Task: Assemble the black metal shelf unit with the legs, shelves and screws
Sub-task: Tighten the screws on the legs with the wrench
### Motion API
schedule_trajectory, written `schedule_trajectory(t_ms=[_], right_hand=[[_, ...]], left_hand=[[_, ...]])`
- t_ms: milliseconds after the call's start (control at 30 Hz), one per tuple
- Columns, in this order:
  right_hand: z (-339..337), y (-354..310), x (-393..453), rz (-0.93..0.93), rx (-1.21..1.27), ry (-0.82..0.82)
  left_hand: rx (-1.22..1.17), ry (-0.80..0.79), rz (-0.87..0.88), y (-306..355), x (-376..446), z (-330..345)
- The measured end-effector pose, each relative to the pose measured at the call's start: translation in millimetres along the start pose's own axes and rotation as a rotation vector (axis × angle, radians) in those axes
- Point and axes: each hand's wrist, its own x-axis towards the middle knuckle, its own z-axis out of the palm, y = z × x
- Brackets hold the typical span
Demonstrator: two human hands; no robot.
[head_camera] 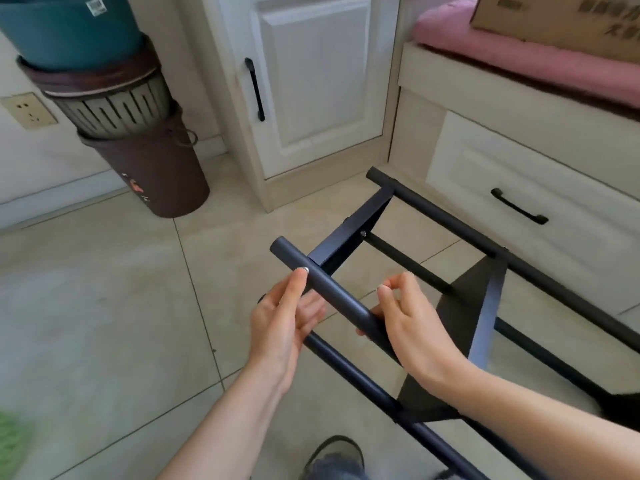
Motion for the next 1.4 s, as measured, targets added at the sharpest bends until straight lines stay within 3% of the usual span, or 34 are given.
schedule_trajectory(t_ms=[733, 1233, 1400], right_hand=[[38, 43, 35, 0.231, -0.028, -0.256], [56, 60, 93, 0.281, -0.008, -0.156], [66, 65, 110, 0.305, 0.199, -0.192]], left_hand=[[-0.204, 0.194, -0.319, -62, 43, -60], [-0.279, 0.232, -0.355, -60, 44, -58], [-0.277, 0.264, -0.327, -56, 49, -63]])
